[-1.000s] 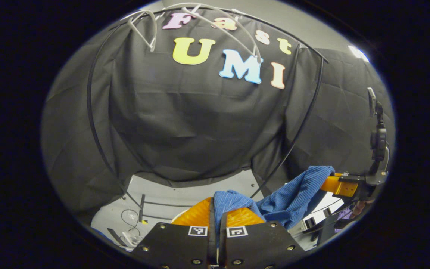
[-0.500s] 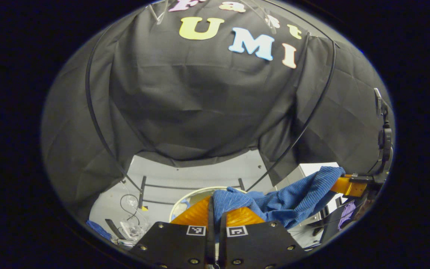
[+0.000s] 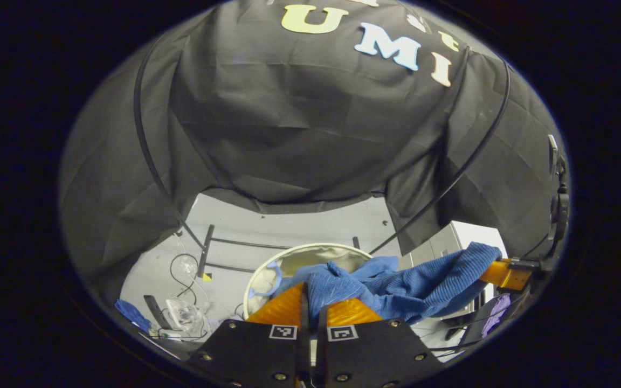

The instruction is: Grasp the clothes on the hanger with both hands and then place them into the laundry hamper below.

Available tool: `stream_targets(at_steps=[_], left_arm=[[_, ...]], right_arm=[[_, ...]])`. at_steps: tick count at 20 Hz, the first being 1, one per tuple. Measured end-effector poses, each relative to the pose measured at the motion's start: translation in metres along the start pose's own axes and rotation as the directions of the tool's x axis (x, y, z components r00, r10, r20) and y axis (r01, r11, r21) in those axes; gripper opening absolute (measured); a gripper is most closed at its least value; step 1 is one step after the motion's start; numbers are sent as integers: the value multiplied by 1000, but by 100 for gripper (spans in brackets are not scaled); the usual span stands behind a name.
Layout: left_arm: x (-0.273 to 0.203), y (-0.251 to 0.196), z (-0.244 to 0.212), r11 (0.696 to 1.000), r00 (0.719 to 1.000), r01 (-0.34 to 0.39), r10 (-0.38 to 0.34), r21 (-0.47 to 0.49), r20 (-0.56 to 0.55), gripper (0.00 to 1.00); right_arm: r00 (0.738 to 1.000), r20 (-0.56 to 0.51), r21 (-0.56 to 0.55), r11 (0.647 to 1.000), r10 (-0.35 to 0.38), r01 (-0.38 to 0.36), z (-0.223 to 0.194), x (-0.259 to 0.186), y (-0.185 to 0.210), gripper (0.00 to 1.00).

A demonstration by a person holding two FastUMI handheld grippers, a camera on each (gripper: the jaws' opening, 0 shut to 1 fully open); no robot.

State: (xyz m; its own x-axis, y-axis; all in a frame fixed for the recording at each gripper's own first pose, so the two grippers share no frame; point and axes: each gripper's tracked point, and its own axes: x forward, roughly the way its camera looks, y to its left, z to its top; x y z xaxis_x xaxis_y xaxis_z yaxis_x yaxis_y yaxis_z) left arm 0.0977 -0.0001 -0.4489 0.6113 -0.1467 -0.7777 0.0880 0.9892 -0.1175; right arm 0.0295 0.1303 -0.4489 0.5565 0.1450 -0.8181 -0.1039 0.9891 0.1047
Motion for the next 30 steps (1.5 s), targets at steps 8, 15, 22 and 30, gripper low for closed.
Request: stream_targets(at_steps=[8,15,22,30], left_arm=[[-9,-3,-2,998,1000,-25,26,62,-17,9],[-59,-15,26,992,999,-22,16,128,52,92],[-122,-23,74,992,986,-14,-7,124,169,93],[-218,-51,166,980,915,-115,42,159,402,92]], right_arm=[[998,-65,77,997,11,-6,-4,-5,-3,12],[991,-132,-8,1000,15,-16,-36,-43,15,89],[1000,-8,5,1000,29,-29,24,-101,15,96],[909,415,36,999,-25,10,168,-179,-36,96]])
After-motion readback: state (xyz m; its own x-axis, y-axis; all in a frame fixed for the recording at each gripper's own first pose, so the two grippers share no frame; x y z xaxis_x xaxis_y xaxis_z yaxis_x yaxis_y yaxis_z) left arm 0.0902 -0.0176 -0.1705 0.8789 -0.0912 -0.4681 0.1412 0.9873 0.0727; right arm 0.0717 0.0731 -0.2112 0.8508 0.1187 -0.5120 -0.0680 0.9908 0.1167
